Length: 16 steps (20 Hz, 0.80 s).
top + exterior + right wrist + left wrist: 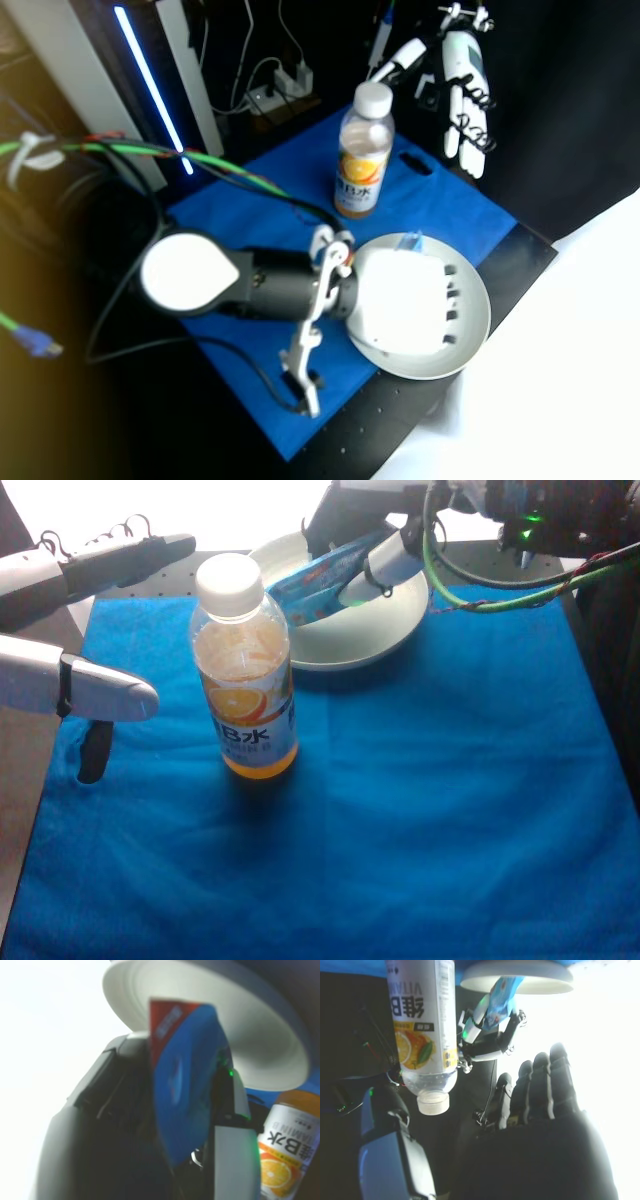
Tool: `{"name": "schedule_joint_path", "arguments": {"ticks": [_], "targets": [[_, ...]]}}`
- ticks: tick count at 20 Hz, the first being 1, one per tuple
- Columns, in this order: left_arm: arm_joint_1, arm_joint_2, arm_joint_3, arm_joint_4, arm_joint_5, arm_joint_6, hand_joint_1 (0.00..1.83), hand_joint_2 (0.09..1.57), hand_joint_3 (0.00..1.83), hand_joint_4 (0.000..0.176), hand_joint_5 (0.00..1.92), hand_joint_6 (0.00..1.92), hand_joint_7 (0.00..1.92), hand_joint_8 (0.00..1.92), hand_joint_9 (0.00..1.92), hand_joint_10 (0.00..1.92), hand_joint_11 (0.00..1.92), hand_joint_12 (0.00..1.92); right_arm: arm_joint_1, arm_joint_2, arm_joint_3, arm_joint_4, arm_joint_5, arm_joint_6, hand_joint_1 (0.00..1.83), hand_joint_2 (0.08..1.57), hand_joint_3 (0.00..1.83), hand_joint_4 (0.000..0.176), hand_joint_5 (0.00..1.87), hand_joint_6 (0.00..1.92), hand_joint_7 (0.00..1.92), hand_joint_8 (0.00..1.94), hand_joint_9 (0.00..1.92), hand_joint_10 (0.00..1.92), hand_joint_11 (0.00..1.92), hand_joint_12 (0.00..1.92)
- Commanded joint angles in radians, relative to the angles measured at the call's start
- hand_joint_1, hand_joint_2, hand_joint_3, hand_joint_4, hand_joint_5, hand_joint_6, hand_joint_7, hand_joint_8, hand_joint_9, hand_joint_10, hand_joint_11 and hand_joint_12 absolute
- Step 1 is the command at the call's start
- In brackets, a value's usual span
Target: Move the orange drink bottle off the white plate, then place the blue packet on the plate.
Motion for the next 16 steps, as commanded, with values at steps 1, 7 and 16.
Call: {"name": "schedule_joint_path", "arguments": {"ticks": [1,7,16], "targets": [[-0.011,-0.001,-0.004,-0.047,-0.107,-0.008,0.57,0.81,0.00,0.125,0.00,0.00,0.00,0.00,0.00,0.00,0.01,0.05,0.006,-0.001,0.008,0.056,0.034,0.001,1.15,1.15,0.00,0.000,0.92,1.06,0.76,1.86,0.85,1.92,0.97,1.92],[-0.011,0.000,-0.004,-0.047,-0.108,-0.008,0.56,0.81,0.00,0.113,0.00,0.00,0.00,0.00,0.00,0.00,0.03,0.06,0.003,-0.003,0.010,0.061,0.034,0.001,1.13,1.18,0.00,0.000,0.85,1.16,0.72,0.78,0.68,1.06,0.54,1.49],[-0.010,-0.001,-0.002,-0.047,-0.105,-0.011,0.57,0.80,0.00,0.125,0.00,0.00,0.00,0.00,0.00,0.00,0.02,0.07,0.003,-0.003,0.033,0.107,0.078,0.001,0.96,0.81,0.00,0.125,0.29,0.00,0.39,0.00,0.35,0.00,0.03,0.78]]}}
